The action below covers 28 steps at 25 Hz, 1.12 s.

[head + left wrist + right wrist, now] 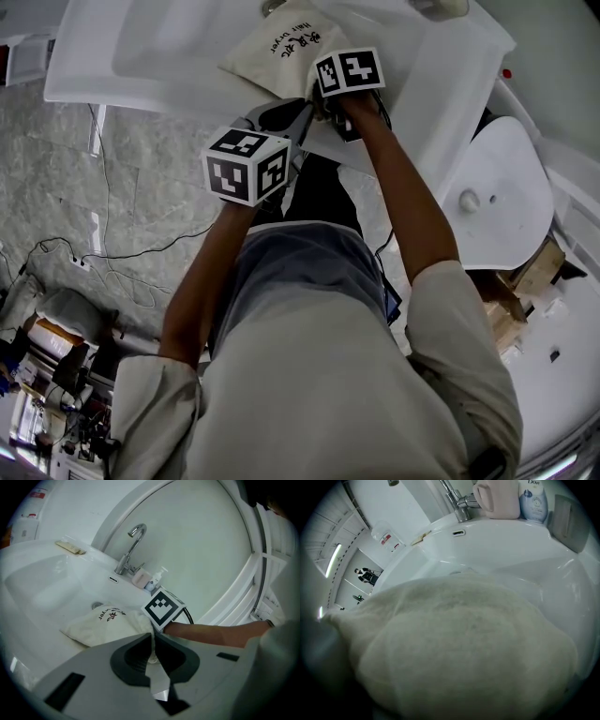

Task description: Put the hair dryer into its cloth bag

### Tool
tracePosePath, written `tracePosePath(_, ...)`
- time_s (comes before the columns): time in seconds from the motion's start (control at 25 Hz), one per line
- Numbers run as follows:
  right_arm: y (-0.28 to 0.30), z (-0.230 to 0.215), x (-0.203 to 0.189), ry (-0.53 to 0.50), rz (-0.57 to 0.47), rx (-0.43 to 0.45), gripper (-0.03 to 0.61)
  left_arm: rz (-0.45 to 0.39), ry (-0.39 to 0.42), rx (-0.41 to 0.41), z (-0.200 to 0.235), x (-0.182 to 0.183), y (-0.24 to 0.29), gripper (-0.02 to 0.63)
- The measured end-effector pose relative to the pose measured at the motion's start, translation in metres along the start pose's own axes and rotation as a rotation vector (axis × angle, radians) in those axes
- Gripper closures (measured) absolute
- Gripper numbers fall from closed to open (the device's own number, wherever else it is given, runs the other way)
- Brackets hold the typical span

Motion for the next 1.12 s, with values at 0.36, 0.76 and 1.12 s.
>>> tracePosePath(0.36, -0.004, -0.002, -0.003, 0.046, -0.013, 0.048, 0.29, 0.001, 0.016, 0.016, 0.0, -0.005, -0.001, 0.584)
tracePosePath(0.76, -0.018, -0.005, -0.01, 0.047, -0.043, 0.054, 0.282, -0.01, 0.006, 0.024, -0.003, -0.008, -0.004, 0.584)
tracePosePath(1.12, -0.03, -0.012, -0.021, 0.063, -0.072, 0.054, 0.284, -0.054, 0.011, 0.005, -0.009, -0.004, -0.007, 0.583)
Point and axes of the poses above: the fingertips, and each gripper's own axes: y forward along the fingers, z to its left, x out of its top, the point moved 6 cm from there along -y, backward along the fingers, and after that the axes turned 11 degrees about y, right-handed, at the moved point
